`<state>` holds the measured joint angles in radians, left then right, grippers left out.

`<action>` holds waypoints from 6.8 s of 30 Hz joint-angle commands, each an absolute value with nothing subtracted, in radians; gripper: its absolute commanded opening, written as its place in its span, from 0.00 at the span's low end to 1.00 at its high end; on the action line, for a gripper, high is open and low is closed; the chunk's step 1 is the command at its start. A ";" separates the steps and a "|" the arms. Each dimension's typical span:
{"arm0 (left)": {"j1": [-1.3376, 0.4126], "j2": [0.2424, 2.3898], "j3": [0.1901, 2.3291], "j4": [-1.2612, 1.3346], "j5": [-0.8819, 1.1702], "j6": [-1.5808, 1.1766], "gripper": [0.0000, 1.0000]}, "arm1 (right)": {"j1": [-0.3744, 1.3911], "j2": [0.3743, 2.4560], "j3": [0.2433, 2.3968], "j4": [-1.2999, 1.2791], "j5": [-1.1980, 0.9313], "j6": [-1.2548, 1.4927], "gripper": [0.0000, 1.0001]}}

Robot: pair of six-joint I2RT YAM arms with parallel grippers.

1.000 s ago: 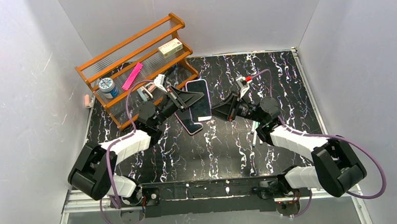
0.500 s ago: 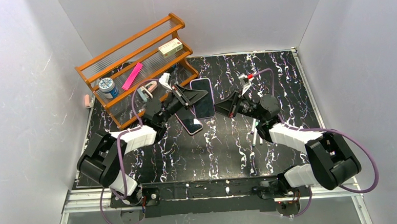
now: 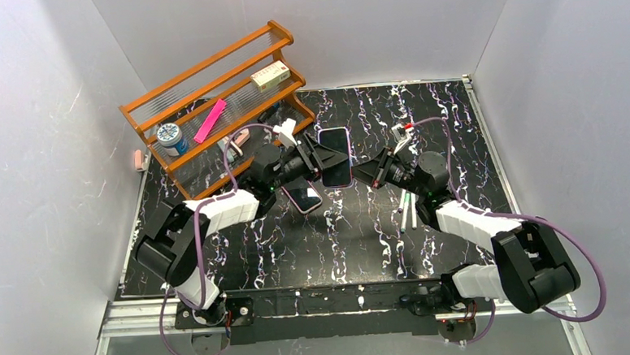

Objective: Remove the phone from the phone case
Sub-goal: Remove the phone case from the phone, then place the phone at the center of the board, then place the phone case at the center of the board.

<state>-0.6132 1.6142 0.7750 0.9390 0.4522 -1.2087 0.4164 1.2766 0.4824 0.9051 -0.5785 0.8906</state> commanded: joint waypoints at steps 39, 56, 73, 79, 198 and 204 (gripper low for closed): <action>-1.118 1.608 1.293 -0.222 -0.609 -0.162 0.64 | 0.402 1.253 0.536 0.681 -0.412 0.887 0.01; -1.221 1.791 1.366 -0.219 -0.936 0.019 0.51 | 0.405 1.222 0.534 0.676 -0.443 0.947 0.01; -1.251 1.853 1.295 -0.088 -1.028 0.124 0.19 | 0.411 1.186 0.523 0.668 -0.379 0.981 0.01; -1.289 1.799 1.253 -0.087 -1.025 0.091 0.03 | 0.411 1.200 0.523 0.648 -0.257 0.992 0.01; -0.515 1.248 0.919 -0.218 -0.219 -0.715 0.98 | 0.151 1.758 0.845 0.300 -0.446 0.521 0.50; -0.515 1.318 0.941 -0.220 -0.207 -0.750 0.98 | 0.150 1.702 0.818 0.260 -0.382 0.470 0.67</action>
<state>-0.5198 1.2778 0.9264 -0.2131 -0.2134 -0.7128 0.1463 1.7695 0.8352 0.2752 -0.4236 0.5262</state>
